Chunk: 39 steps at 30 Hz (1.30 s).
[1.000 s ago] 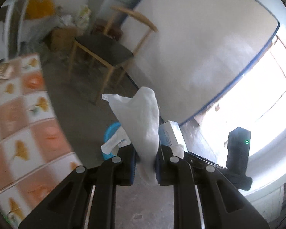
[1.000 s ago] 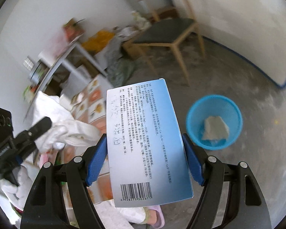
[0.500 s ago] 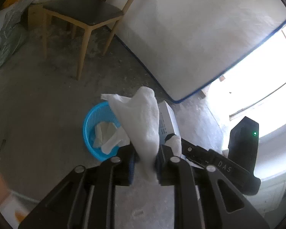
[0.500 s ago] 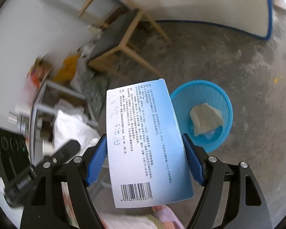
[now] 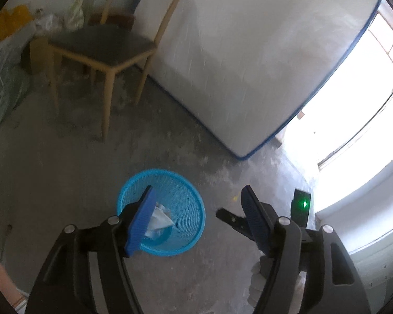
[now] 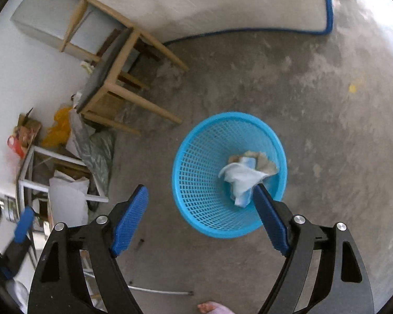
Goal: Collect trash
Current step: 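Return both grippers to the table and reach the left gripper toward the pink sponge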
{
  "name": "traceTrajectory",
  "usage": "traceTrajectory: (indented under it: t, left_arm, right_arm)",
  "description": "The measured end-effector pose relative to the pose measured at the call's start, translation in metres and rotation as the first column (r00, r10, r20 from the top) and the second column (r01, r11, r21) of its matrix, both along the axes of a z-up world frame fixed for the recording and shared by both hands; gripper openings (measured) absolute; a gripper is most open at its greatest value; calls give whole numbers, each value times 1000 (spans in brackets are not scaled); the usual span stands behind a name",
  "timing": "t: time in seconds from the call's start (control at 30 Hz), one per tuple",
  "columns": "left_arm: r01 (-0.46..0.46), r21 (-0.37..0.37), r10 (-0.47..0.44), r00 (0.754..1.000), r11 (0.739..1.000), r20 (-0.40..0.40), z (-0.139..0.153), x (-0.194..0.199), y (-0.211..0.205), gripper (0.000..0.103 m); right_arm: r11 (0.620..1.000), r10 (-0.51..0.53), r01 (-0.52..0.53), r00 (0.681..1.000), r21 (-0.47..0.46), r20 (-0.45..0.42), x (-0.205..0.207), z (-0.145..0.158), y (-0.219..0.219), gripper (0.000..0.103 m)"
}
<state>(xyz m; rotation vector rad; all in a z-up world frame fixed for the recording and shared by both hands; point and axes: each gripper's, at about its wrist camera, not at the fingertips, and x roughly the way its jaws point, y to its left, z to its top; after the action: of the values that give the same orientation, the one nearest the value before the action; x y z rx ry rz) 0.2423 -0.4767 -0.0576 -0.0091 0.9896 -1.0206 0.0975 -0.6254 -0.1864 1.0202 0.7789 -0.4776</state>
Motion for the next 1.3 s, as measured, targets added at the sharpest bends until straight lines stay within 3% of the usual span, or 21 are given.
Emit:
traceTrajectory:
  t: [0.27, 0.47, 0.63, 0.8, 0.93, 1.13, 1.3]
  left_arm:
    - [-47, -109, 62, 988, 993, 139, 74, -33, 82, 74]
    - [-116, -180, 154, 964, 977, 218, 119, -67, 171, 83]
    - [-219, -246, 282, 924, 944, 258, 155, -98, 259, 92]
    - [-310, -274, 379, 891, 910, 250, 176, -119, 354, 95]
    - [-432, -268, 493, 837, 861, 237, 176, -123, 427, 97]
    - [-625, -239, 665, 729, 743, 159, 146, -111, 543, 97]
    - [-712, -237, 733, 681, 661, 0, 113, -101, 616, 96]
  right_arm:
    - [969, 120, -110, 992, -221, 33, -13, 80, 40, 79]
    - [887, 259, -223, 965, -403, 36, -25, 151, 97, 88]
    - [807, 391, -317, 919, -498, 50, -27, 201, 158, 94]
    - [767, 534, -432, 840, -474, 98, -15, 226, 218, 94]
    - [721, 637, -526, 760, -451, 131, 3, 240, 265, 94]
    - [629, 758, -654, 637, -420, 143, 37, 250, 340, 94]
    - [558, 824, -737, 547, -382, 147, 55, 253, 391, 94]
